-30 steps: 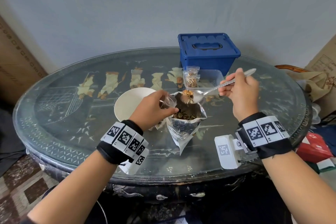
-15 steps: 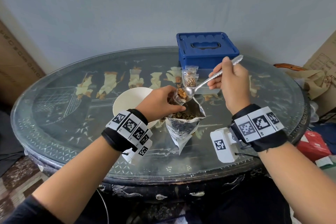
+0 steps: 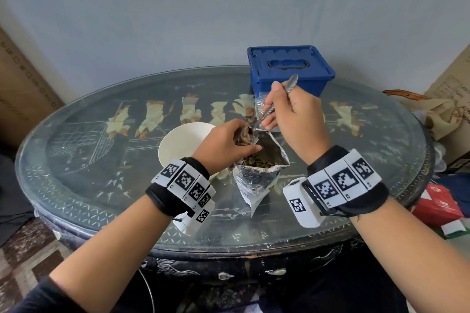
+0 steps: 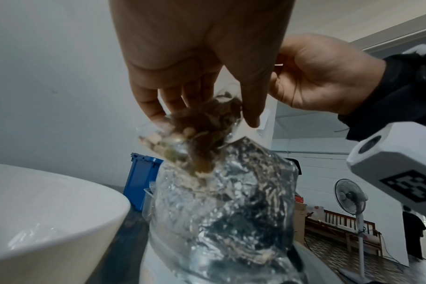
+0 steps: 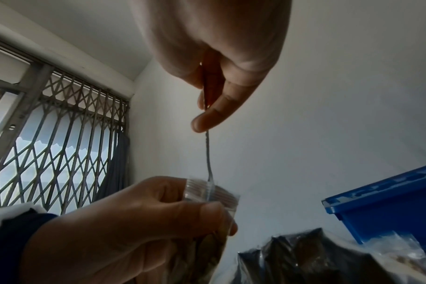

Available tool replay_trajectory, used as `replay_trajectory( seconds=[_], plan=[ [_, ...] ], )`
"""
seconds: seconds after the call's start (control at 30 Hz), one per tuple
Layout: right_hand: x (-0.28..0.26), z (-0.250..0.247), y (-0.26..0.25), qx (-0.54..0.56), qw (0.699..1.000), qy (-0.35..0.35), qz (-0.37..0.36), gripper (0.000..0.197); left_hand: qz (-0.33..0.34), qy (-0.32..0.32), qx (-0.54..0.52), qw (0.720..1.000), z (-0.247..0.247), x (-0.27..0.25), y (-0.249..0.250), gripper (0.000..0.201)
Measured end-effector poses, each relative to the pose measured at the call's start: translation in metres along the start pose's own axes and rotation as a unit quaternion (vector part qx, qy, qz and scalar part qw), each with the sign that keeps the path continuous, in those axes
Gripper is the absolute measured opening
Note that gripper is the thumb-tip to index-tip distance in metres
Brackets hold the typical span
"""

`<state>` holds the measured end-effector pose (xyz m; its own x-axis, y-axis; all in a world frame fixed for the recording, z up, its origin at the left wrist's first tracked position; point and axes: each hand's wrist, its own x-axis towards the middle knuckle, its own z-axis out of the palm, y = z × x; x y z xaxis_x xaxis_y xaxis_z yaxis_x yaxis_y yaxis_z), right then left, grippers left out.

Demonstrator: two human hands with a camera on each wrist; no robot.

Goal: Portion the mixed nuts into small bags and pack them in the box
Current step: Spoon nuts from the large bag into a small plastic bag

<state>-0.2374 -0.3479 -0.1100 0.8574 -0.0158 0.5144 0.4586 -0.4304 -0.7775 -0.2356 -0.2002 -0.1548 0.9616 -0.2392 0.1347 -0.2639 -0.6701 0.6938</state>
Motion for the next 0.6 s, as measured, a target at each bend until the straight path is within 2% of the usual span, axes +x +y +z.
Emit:
replay_trajectory(
  seconds=[0.27,0.43,0.6],
  plan=[
    [0.013,-0.013,-0.009,-0.004,0.996,0.027,-0.087,0.035,-0.001,0.054,-0.064,0.996,0.003,-0.006,-0.014,0.052],
    [0.015,-0.019,-0.014,0.011,0.993,0.040,-0.113,0.037,0.000,0.068,-0.092,0.993,0.006,-0.010,-0.019,0.048],
    [0.007,-0.009,-0.009,-0.001,0.992,0.023,-0.120,0.040,0.011,0.081,-0.100,0.992,0.007,-0.011,-0.020,0.045]
  ],
)
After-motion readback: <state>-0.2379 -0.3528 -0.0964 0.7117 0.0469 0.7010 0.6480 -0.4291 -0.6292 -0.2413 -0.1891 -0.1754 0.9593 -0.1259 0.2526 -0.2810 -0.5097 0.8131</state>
